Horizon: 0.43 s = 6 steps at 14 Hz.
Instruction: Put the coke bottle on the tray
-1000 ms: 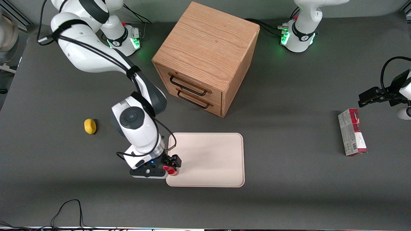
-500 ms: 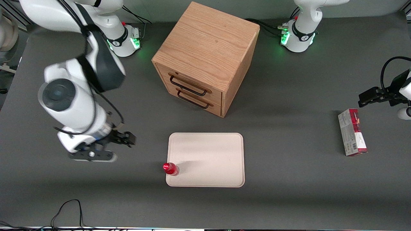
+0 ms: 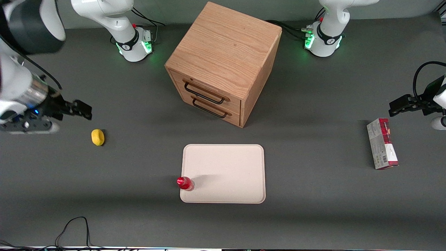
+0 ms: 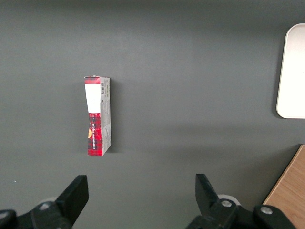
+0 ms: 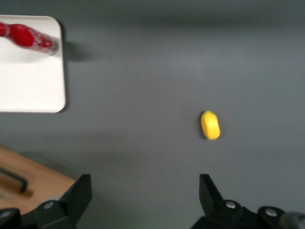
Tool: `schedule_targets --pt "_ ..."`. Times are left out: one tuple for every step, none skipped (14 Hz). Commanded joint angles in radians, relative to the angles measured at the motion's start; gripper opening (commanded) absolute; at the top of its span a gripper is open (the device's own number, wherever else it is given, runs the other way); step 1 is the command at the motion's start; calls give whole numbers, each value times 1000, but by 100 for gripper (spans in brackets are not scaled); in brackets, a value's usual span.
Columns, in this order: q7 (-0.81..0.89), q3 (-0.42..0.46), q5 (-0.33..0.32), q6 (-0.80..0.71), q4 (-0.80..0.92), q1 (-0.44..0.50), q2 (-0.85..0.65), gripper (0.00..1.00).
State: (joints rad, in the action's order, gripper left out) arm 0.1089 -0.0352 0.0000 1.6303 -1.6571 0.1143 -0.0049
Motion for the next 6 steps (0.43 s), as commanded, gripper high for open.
schedule_targets --pt "-29 -28 46 -6 -104 1 -133 100" --pt "-29 -29 46 -7 -104 1 -138 100" --pt "-23 -29 44 -7 -102 2 -138 100" --pt "-24 -29 44 -7 -104 2 -138 100" --pt "-26 -29 44 -6 -102 2 -138 100" --pt "-26 -29 44 -6 -101 1 -138 100"
